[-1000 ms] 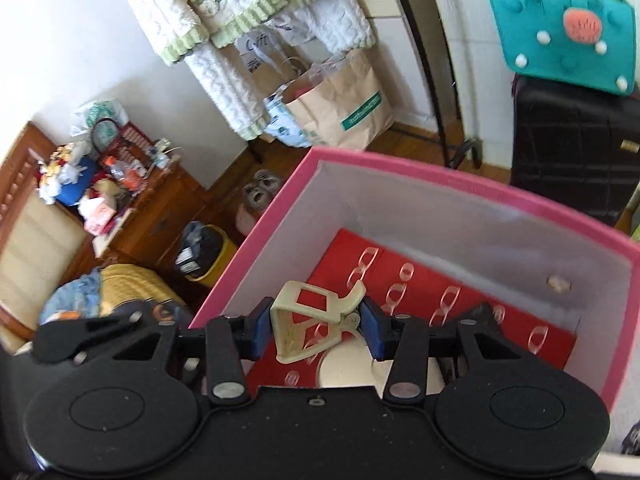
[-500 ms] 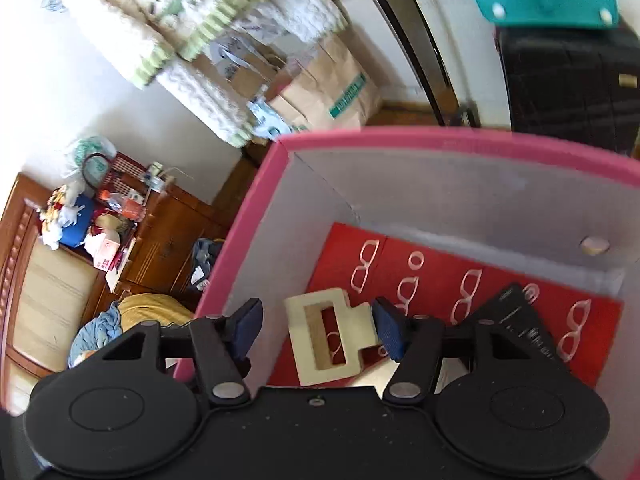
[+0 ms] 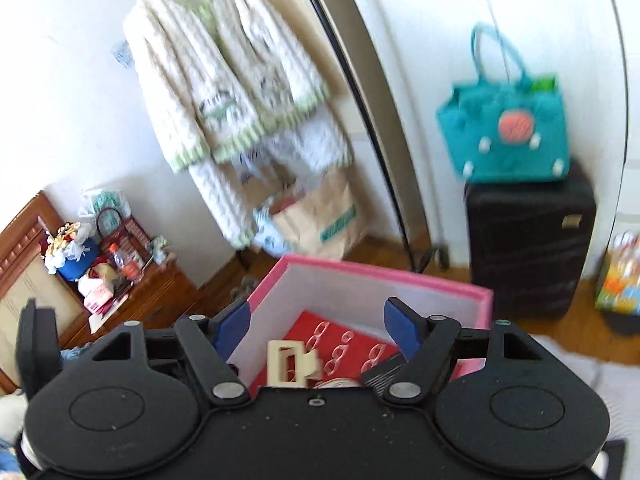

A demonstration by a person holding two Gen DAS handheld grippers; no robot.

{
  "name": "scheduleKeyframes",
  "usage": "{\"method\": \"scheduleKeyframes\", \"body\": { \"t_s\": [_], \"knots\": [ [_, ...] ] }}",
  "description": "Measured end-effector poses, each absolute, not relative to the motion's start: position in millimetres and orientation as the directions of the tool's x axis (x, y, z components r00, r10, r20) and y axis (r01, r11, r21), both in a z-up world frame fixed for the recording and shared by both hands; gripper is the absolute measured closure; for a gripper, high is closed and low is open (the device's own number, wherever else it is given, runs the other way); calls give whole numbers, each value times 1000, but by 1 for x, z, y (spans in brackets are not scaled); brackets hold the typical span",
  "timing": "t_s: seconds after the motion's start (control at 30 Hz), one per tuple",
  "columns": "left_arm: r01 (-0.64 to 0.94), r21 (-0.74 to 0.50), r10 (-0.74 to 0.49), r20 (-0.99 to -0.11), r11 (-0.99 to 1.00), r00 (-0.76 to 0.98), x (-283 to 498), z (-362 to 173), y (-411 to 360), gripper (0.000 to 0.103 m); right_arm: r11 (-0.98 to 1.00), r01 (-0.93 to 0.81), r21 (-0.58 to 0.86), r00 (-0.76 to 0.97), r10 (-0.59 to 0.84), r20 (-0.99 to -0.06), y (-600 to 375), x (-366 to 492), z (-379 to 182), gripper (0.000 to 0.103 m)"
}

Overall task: Organize rigid objects
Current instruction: 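Place the cream claw clip into the pink box and open the right tool, then grasp the white cube charger on the table with the right tool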

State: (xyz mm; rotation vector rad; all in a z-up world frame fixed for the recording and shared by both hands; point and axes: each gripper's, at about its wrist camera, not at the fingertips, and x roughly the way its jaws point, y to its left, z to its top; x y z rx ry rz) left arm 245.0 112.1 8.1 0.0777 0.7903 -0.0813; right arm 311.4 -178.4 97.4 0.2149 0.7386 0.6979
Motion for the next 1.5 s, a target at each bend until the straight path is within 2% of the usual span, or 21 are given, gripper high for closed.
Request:
{"method": "scheduleKeyframes", "body": {
  "t_s": [0.07,0.13,0.27,0.37,0.5,0.67,0.83,1.0,1.13,1.23,1.4,1.5],
  "knots": [
    [107,36,-49,-713,994,699,245,8,113,98,707,-578,407,538,705,-462,-193,298,98,22],
    [106,34,-49,-719,994,694,246,8,113,98,703,-604,375,545,708,-450,-205,287,97,22],
    [105,44,-42,-714,994,699,246,8,112,98,742,-627,238,579,648,-495,-221,261,103,23],
    [106,43,-46,-698,993,714,242,8,113,98,787,-584,200,606,587,-537,-235,243,106,24],
    [115,50,-50,-684,992,728,240,9,111,98,831,-488,268,616,545,-568,-264,220,91,24],
    [110,60,-42,-666,992,745,238,10,109,99,882,-412,230,619,456,-640,-279,184,57,24],
    [116,76,-38,-660,990,750,238,11,107,100,877,-371,306,533,471,-703,-288,160,17,36],
    [112,83,-30,-660,990,751,238,11,107,100,877,-379,296,503,464,-730,-280,153,-3,40],
    [111,84,-28,-660,990,751,237,11,107,100,908,-380,177,540,373,-755,-267,150,-13,40],
    [111,85,-28,-660,990,751,236,11,107,100,908,-395,136,547,352,-760,-260,149,-17,34],
    [112,82,-30,-660,990,751,237,11,107,100,912,-381,149,553,354,-755,-261,148,-19,33],
    [113,81,-31,-660,990,751,236,11,107,100,918,-378,121,567,333,-753,-260,147,-19,45]
  ]
}}
